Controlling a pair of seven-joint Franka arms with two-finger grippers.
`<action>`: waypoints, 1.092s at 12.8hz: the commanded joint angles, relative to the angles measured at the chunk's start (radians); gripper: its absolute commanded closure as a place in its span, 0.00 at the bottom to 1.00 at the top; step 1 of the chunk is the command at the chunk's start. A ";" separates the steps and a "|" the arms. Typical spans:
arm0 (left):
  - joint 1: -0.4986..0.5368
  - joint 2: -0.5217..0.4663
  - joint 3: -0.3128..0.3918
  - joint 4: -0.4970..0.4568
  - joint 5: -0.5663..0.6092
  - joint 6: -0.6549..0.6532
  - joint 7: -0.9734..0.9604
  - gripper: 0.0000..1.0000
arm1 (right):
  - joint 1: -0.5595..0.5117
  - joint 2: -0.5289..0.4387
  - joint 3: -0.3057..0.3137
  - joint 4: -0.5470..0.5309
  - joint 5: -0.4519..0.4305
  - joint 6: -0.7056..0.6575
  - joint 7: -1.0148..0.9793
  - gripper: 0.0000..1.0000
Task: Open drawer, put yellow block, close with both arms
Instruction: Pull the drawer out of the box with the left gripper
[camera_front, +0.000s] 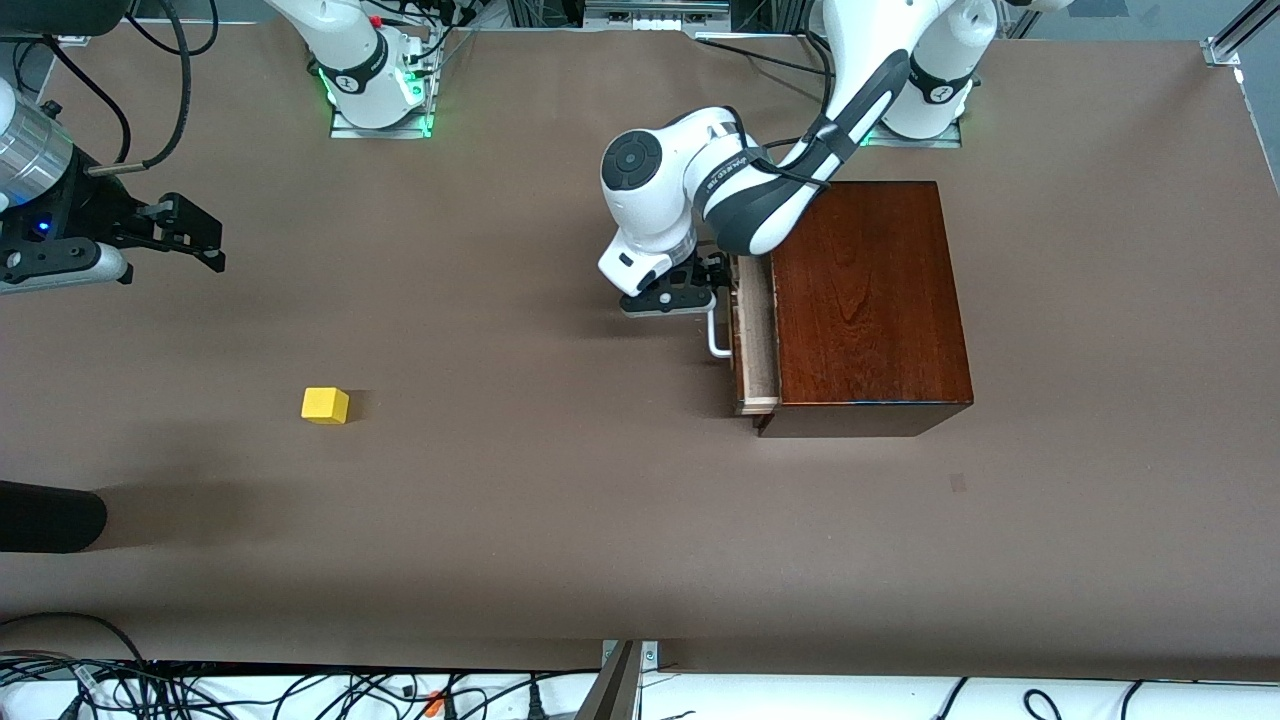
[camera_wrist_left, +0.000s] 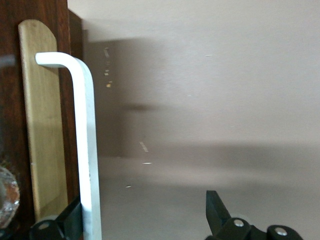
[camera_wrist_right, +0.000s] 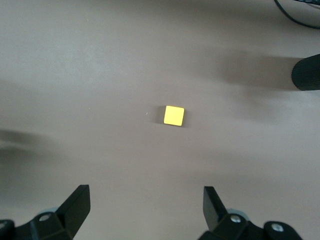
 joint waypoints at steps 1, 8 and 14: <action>-0.019 0.031 -0.007 0.065 -0.033 0.041 0.002 0.00 | -0.006 0.012 0.001 0.025 0.015 -0.015 -0.019 0.00; -0.033 0.024 -0.005 0.083 -0.017 -0.005 0.047 0.00 | -0.006 0.012 -0.001 0.025 0.012 -0.015 -0.021 0.00; -0.033 -0.021 -0.013 0.216 -0.018 -0.279 0.129 0.00 | -0.003 0.014 0.001 0.027 0.012 -0.006 -0.007 0.00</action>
